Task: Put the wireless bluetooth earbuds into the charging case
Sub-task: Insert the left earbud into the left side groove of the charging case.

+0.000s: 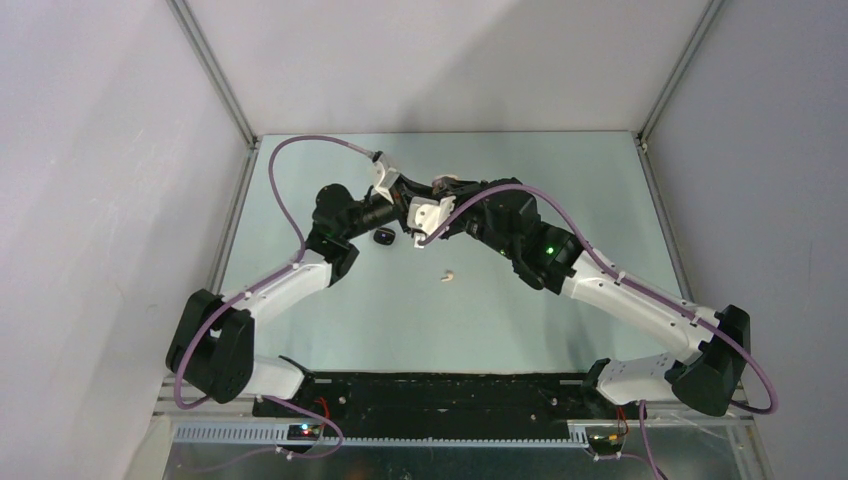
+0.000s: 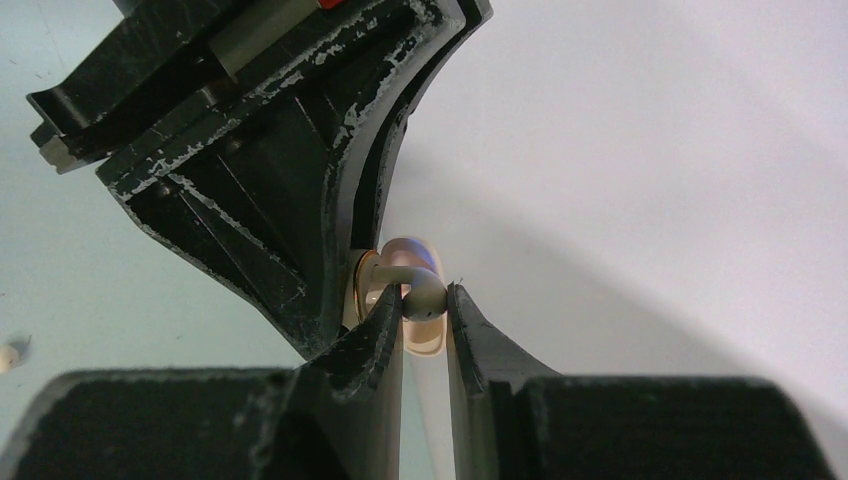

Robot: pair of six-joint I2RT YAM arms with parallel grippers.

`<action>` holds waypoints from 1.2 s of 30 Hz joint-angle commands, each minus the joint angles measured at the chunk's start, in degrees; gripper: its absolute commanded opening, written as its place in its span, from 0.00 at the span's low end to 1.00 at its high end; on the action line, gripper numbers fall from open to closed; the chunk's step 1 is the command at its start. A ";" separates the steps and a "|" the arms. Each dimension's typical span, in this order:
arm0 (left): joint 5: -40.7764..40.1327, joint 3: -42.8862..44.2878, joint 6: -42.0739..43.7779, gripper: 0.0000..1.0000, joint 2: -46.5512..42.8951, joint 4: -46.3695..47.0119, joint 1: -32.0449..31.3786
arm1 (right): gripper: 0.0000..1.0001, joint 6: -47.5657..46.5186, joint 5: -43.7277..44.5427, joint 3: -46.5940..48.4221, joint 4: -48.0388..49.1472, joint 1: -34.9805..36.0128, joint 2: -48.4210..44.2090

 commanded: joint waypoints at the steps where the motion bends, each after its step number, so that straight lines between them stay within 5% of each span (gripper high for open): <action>1: -4.12 3.08 -0.72 0.00 -0.68 3.27 0.17 | 0.10 -0.29 -1.58 2.10 -2.95 0.80 -0.47; 12: -5.12 2.68 -0.98 0.00 -0.84 4.46 0.17 | 0.13 -1.75 -1.41 2.10 -3.49 0.61 -1.01; 27: -10.07 4.21 -0.50 0.00 -0.81 5.93 0.15 | 0.05 -10.82 -1.85 -0.25 1.07 1.10 -0.94; 36: -11.59 3.31 0.82 0.00 -1.47 9.53 0.12 | 0.03 -15.11 -4.24 -12.68 21.16 1.33 -3.71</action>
